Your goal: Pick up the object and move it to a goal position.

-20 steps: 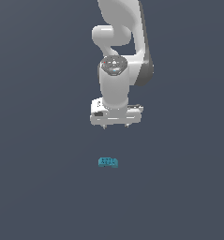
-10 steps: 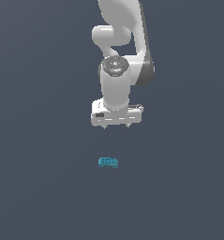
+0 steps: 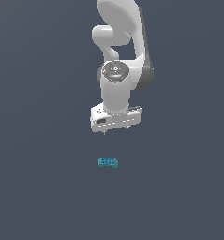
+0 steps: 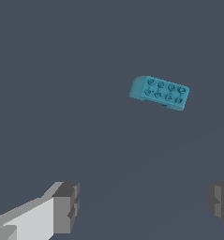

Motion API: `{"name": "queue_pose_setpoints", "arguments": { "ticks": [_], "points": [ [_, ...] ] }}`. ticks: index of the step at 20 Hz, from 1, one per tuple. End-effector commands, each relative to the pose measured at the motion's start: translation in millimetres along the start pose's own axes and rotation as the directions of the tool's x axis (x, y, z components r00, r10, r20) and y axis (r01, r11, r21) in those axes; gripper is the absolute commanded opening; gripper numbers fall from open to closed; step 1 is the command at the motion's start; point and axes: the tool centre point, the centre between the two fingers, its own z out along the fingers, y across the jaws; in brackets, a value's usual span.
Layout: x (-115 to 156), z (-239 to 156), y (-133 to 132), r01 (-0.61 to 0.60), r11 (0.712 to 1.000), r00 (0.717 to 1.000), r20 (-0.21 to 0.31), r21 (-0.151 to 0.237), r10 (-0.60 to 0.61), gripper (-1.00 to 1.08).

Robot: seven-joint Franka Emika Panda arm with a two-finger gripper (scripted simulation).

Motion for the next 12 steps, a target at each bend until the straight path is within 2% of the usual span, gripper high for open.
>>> {"name": "queue_pose_setpoints", "arguments": {
  "ticks": [1,6,12],
  "points": [
    [5,3,2,0.057,0.998,0.998,0.001,-0.004,-0.057,1.00],
    [15,11,7,0.194,0.981,0.981,0.003,-0.012,-0.194,1.00],
    [28,20,14,0.356,0.934,0.935,0.007,-0.019,-0.356,1.00]
  ]
}}
